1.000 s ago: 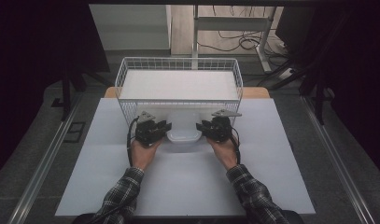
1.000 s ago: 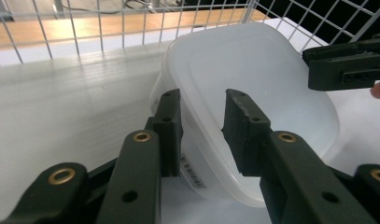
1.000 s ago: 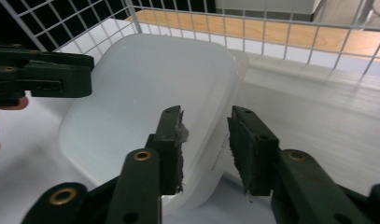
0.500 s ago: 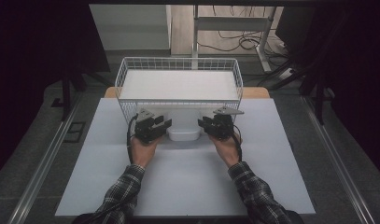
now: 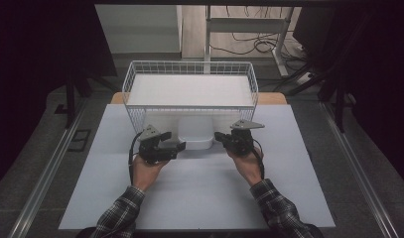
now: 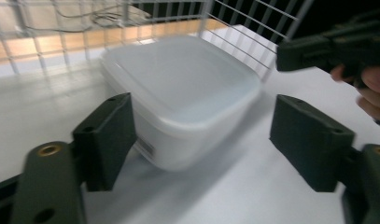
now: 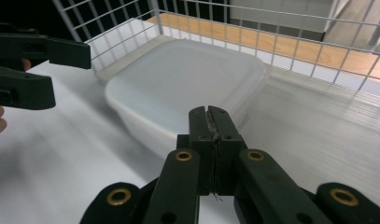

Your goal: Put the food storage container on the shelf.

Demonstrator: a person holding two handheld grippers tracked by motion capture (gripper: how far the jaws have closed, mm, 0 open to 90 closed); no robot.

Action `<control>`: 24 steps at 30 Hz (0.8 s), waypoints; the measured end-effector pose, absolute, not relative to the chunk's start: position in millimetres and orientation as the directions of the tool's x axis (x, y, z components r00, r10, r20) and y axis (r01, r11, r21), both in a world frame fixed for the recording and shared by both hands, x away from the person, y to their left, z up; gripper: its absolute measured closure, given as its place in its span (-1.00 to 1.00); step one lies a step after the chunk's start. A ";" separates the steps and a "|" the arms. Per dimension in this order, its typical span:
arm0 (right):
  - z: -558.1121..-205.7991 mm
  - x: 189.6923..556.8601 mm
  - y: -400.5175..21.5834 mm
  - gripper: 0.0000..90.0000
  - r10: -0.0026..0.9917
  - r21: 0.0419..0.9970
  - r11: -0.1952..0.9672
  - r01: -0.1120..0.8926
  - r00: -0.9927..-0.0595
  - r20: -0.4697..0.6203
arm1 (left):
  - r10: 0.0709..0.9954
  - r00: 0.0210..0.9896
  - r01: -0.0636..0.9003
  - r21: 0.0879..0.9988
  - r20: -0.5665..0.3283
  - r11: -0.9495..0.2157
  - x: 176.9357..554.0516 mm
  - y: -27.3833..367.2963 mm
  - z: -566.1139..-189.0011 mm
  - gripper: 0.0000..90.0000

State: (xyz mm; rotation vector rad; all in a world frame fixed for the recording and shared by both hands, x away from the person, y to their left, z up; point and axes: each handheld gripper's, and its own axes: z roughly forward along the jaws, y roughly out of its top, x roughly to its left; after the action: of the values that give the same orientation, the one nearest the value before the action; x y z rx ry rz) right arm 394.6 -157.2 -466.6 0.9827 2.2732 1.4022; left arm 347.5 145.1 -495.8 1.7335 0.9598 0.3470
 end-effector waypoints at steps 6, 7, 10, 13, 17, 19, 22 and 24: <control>-461.6 380.7 -158.6 0.96 0.639 0.870 0.349 0.349 -0.767 0.052 | 0.740 0.652 0.404 0.901 -0.164 -0.156 324.3 146.8 -498.4 -0.69; -461.3 378.9 -158.4 0.96 0.632 0.868 0.359 0.344 -0.774 0.045 | 0.740 0.653 0.401 0.902 -0.158 -0.161 320.4 147.1 -498.7 -0.70; -461.7 374.5 -156.6 0.96 0.616 0.861 0.381 0.337 -0.787 0.036 | 0.738 0.660 0.392 0.903 -0.142 -0.177 309.4 147.5 -500.2 -0.73; -462.4 373.1 -155.1 0.96 0.608 0.857 0.389 0.337 -0.793 0.035 | 0.734 0.666 0.382 0.906 -0.131 -0.184 302.5 148.4 -501.2 -0.76; -463.8 370.6 -150.5 0.95 0.594 0.855 0.394 0.338 -0.803 0.044 | 0.733 0.671 0.364 0.912 -0.115 -0.190 287.4 151.4 -504.6 -0.80; -465.2 369.4 -147.6 0.95 0.585 0.852 0.402 0.337 -0.810 0.044 | 0.736 0.670 0.353 0.915 -0.100 -0.197 283.3 153.0 -506.0 -0.83; -469.0 368.1 -142.6 0.95 0.572 0.847 0.410 0.340 -0.819 0.052 | 0.738 0.666 0.357 0.915 -0.109 -0.187 276.9 155.5 -509.1 -0.86; -471.9 367.8 -139.0 0.95 0.565 0.842 0.419 0.341 -0.823 0.052 | 0.739 0.664 0.364 0.913 -0.116 -0.184 272.8 156.9 -510.8 -0.88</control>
State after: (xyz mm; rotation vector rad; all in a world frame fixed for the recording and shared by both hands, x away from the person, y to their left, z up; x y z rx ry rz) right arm 367.8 -139.0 -471.9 0.7940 2.4355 1.3599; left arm 272.8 156.9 -510.8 1.7920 0.8825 0.4302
